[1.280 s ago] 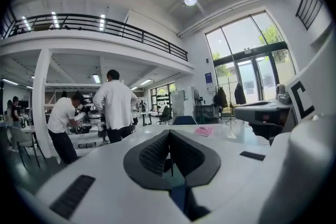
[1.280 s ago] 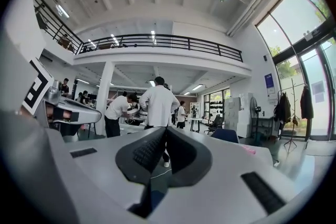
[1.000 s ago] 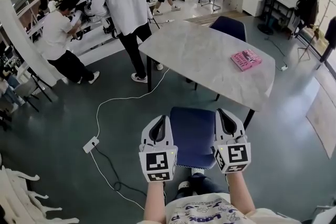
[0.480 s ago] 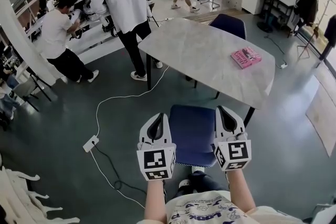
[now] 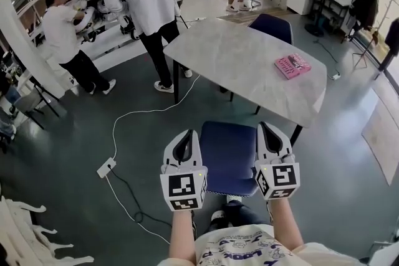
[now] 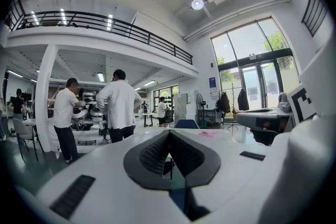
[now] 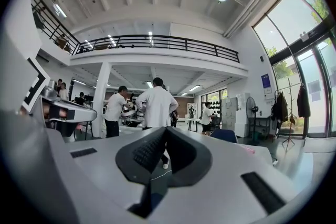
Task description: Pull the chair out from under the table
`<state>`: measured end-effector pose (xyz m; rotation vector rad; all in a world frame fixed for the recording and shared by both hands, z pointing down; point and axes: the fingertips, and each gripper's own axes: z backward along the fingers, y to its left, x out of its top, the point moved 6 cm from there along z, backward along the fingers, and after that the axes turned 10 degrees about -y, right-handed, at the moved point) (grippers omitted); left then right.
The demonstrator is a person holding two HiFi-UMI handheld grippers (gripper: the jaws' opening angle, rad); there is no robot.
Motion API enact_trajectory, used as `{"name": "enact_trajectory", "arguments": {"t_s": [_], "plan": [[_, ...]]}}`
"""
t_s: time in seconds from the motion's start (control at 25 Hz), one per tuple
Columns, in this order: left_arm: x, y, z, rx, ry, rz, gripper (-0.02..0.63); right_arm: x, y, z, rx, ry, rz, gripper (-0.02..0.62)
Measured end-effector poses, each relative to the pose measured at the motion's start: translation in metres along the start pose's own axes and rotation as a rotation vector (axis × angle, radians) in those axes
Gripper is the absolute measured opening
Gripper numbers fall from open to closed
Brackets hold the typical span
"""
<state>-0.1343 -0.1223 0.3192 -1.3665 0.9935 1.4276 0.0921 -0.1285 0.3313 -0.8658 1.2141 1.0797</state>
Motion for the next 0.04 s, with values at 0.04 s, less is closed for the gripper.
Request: {"name": "enact_trajectory", "arguments": {"t_s": [0.04], "plan": [[0.0009, 0.0, -0.0015, -0.003, -0.001, -0.003, 0.017, 0.0005, -0.0008, -0.0009, -0.001, -0.001, -0.001, 0.005]]}}
